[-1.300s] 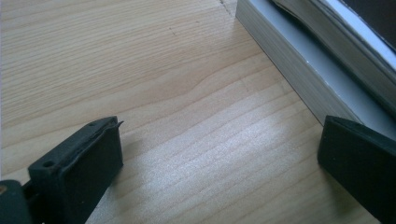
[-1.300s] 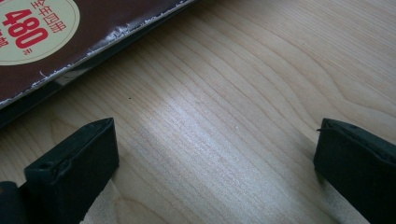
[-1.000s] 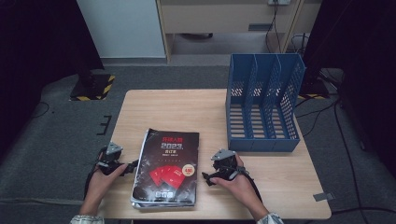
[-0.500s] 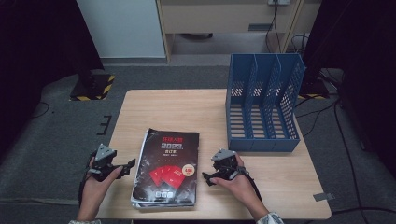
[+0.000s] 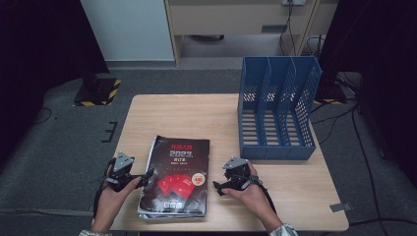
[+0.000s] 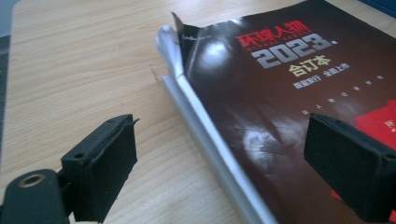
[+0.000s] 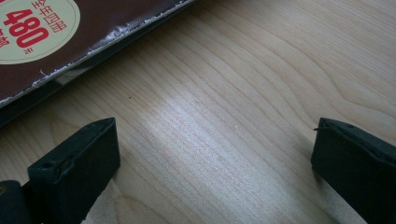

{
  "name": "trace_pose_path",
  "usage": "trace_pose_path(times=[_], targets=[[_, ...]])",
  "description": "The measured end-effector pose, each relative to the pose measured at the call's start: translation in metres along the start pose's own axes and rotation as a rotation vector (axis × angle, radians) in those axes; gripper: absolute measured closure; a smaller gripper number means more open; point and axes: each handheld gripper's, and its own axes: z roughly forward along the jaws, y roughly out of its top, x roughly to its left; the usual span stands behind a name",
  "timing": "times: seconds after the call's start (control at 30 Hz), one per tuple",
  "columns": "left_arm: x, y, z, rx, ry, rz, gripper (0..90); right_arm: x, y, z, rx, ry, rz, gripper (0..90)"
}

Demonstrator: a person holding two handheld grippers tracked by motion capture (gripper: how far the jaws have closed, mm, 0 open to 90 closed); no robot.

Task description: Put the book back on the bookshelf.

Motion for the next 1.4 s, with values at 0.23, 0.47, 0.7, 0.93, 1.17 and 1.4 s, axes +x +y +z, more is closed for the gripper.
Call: trace_pose_path(times=[0.23, 0.47, 0.7, 0.93, 1.17, 1.4], targets=[[-0.006, 0.001, 0.005, 0.012, -0.019, 0.017, 8.3, 0.000, 0.000, 0.000, -0.010, -0.012, 0.012, 4.3], [-0.011, 0.002, 0.008, 0.016, -0.037, -0.002, 9.5, -0.001, 0.001, -0.003, -0.008, -0.016, 0.020, 11.8], [-0.016, 0.002, 0.009, 0.033, -0.048, 0.002, 13.8, 0.008, 0.012, -0.015, -0.043, 0.014, -0.013, 10.7], [-0.014, 0.000, 0.010, 0.024, -0.059, -0.029, 22.4, 0.017, 0.046, -0.030, -0.127, 0.070, -0.039, 11.9], [-0.017, 0.000, 0.017, 0.053, -0.037, -0.008, 26.2, 0.012, 0.069, -0.005, -0.143, 0.119, -0.027, 12.8], [-0.012, 0.000, 0.022, 0.055, -0.028, -0.031, 22.7, 0.009, 0.078, 0.002, -0.140, 0.160, -0.009, 11.0]])
